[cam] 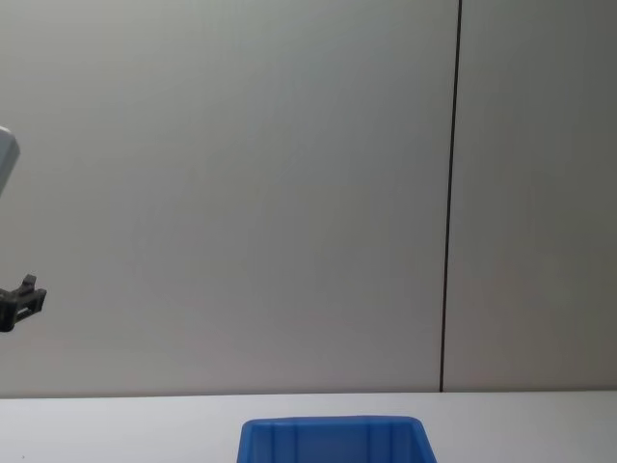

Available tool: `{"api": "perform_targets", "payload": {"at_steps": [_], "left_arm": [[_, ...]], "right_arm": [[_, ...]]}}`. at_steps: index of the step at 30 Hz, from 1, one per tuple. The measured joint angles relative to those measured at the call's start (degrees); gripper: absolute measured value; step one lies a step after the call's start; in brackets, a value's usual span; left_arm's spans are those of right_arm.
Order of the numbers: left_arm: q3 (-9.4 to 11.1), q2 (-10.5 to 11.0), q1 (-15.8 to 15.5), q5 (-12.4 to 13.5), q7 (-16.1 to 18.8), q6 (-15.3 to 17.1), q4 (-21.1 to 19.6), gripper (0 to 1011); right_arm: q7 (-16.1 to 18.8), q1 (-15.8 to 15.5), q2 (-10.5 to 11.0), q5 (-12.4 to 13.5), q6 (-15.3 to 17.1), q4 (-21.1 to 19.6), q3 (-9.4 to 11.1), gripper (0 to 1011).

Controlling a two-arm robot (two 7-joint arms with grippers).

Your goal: Pick up the two dolls from the table and place them into the box.

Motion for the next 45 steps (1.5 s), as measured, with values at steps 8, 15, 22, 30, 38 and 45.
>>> {"api": "perform_targets", "payload": {"at_steps": [8,15,22,30,38,45], "left_arm": [[0.0,0.0,0.0,0.0,0.0,0.0,0.0,1001],[0.0,0.0,0.0,0.0,0.0,0.0,0.0,1001],[0.0,0.0,0.0,0.0,0.0,0.0,0.0,1001],[0.0,0.0,0.0,0.0,0.01,0.0,0.0,1001],[0.0,0.0,0.0,0.0,0.0,0.0,0.0,1001],[0.0,0.0,0.0,0.0,0.01,0.0,0.0,1001]], "right_arm": [[4.14,0.67,0.51,1.1,-2.31,3.14,0.72,1001],[7.3,1.77,0.49,1.34,-3.88,6.16,0.85,1001],[9.93,3.03,0.17,1.31,-4.93,9.13,0.7,995],[13.01,4.08,-0.28,1.14,-5.61,11.59,0.26,769],[14.86,4.88,-0.81,0.76,-5.46,13.45,-0.33,575],[15.7,5.25,-1.13,0.28,-5.52,14.07,-0.68,319]]}}
